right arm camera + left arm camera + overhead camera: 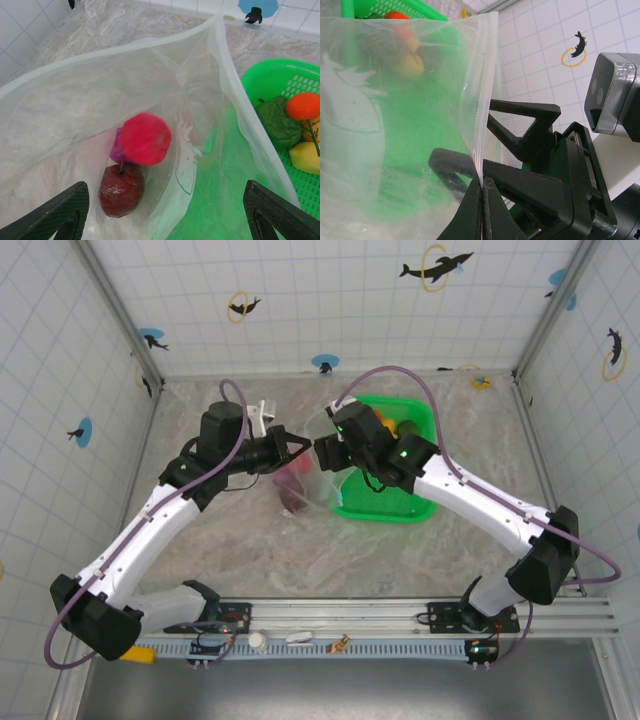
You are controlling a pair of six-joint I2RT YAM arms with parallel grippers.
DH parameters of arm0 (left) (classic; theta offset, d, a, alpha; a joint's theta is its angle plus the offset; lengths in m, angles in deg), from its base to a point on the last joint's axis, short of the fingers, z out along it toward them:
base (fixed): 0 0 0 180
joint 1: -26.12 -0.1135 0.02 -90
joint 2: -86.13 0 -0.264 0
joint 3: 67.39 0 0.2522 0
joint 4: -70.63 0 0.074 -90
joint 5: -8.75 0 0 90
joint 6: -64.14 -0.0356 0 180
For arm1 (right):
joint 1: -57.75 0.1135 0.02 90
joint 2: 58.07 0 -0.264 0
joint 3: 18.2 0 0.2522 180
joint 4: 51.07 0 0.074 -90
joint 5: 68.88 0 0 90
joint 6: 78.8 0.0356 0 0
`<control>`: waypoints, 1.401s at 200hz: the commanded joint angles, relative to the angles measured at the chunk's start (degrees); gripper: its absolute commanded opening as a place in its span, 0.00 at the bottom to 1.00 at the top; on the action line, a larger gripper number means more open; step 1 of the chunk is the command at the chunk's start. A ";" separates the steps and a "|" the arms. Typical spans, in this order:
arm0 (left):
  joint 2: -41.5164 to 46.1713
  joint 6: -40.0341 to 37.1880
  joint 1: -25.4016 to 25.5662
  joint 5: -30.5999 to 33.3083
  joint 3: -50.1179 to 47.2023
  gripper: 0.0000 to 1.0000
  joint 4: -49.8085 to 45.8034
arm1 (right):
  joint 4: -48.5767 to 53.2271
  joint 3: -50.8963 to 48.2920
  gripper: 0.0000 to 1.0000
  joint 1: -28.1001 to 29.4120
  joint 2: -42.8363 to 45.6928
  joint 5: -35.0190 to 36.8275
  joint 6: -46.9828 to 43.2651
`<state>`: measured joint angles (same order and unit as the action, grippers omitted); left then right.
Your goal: Place the food in the zip-top bag and seal the zipper
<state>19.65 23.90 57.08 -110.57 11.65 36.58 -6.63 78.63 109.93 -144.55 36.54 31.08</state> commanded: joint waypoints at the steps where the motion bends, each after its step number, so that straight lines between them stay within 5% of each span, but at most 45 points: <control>1: 0.54 -0.55 -0.37 2.47 2.30 0.00 -2.45 | -0.41 2.88 0.81 0.05 2.04 -1.47 -0.40; 55: 1.80 -3.44 -0.46 8.81 4.36 0.00 -8.44 | -2.87 1.77 0.78 -4.88 5.13 -7.95 0.53; 88: 1.98 -4.75 -0.57 10.04 2.63 0.00 -8.26 | -13.45 -7.74 0.77 -15.20 10.32 -24.10 7.30; 127: 0.90 -5.37 -1.60 8.53 1.08 0.00 -6.69 | -19.58 -14.93 0.75 -24.74 11.68 -31.50 10.92; 164: 0.67 -5.81 -1.71 6.92 2.22 0.00 -4.84 | -13.72 -12.83 0.71 -27.96 3.39 -24.78 5.27; 280: 0.65 -4.26 -2.41 -2.32 -0.06 0.00 0.01 | -4.99 9.18 0.52 -34.51 -29.56 -27.43 3.42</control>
<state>19.98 19.61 55.24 -110.70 11.56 34.87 -15.77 82.26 75.64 -170.43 11.07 35.45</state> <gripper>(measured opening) 0.042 0.540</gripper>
